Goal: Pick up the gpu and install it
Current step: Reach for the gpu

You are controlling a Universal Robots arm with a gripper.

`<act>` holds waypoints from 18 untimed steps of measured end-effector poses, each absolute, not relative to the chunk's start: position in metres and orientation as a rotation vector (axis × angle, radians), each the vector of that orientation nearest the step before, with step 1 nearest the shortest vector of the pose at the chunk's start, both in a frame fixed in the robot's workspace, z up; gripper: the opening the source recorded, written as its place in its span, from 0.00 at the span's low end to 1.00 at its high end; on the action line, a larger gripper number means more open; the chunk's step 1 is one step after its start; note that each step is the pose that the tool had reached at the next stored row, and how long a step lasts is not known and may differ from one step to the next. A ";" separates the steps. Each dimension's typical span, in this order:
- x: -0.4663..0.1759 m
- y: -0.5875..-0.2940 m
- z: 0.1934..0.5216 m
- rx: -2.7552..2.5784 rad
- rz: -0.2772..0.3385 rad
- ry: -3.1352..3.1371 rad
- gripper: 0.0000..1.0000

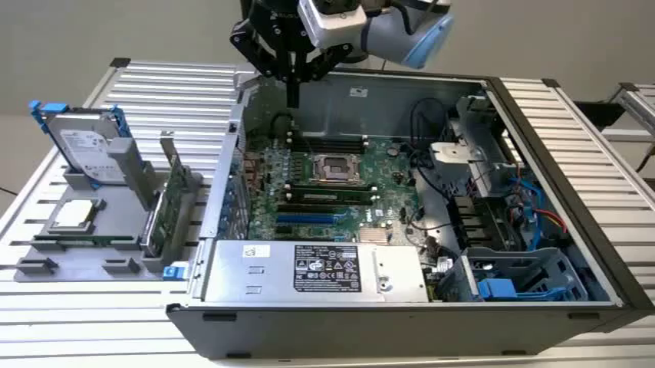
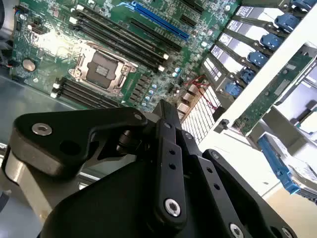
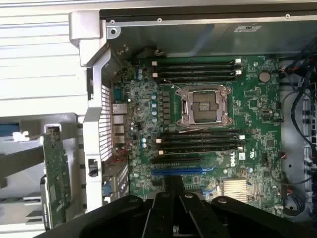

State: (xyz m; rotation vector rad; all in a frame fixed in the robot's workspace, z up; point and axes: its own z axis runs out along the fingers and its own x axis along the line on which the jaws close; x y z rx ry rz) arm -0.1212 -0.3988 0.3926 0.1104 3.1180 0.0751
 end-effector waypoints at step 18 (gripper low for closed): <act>-0.125 -0.399 0.393 0.110 0.075 3.118 0.00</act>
